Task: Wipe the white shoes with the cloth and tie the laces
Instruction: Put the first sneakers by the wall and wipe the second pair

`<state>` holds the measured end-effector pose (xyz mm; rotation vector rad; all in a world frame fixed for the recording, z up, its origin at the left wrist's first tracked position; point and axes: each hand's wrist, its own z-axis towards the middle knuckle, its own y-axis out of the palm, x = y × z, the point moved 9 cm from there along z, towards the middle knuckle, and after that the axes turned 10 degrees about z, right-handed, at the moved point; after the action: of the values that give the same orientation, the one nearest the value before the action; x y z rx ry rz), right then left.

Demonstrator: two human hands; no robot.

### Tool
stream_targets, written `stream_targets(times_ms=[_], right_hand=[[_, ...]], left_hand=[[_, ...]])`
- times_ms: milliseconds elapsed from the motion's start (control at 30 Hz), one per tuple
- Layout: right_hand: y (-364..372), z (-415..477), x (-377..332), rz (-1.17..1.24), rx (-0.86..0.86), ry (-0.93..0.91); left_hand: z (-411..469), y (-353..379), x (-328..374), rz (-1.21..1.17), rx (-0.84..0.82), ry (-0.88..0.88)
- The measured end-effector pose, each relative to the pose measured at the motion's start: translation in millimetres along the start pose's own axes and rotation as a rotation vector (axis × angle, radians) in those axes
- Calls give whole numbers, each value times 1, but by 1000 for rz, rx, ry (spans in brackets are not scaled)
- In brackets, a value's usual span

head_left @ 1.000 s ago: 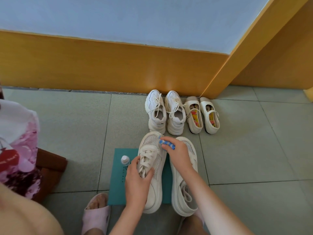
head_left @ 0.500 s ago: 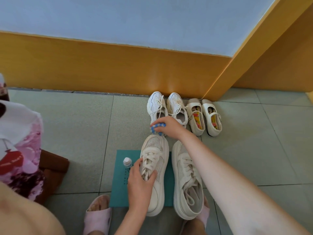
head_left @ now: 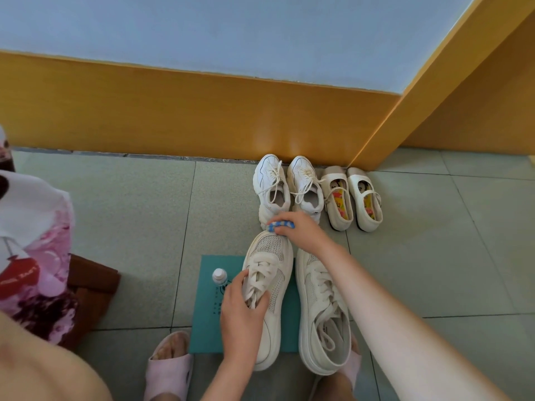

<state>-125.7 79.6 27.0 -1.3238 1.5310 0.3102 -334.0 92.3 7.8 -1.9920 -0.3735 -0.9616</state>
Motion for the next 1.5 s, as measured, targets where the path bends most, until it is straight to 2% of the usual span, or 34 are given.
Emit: stream_targets(times_ms=[200,367,967,1100,1233,1500], right_hand=[[-3,-31,20,216,364,4],[11,-52,37,199,543,24],[40,-107,54,260,544,61],[40,-113,52,385,510,76],[12,-103,43,454,642,25],[22,-81,41,331,568,48]], left_hand=[[1,-1,0,-13,5,13],[3,-2,-3,-18,-10,16],[5,-1,-5,-38,-23,27],[6,-3,-5,-44,-23,28],[7,-2,-8,-49,-33,18],[7,-2,-9,-62,-31,9]])
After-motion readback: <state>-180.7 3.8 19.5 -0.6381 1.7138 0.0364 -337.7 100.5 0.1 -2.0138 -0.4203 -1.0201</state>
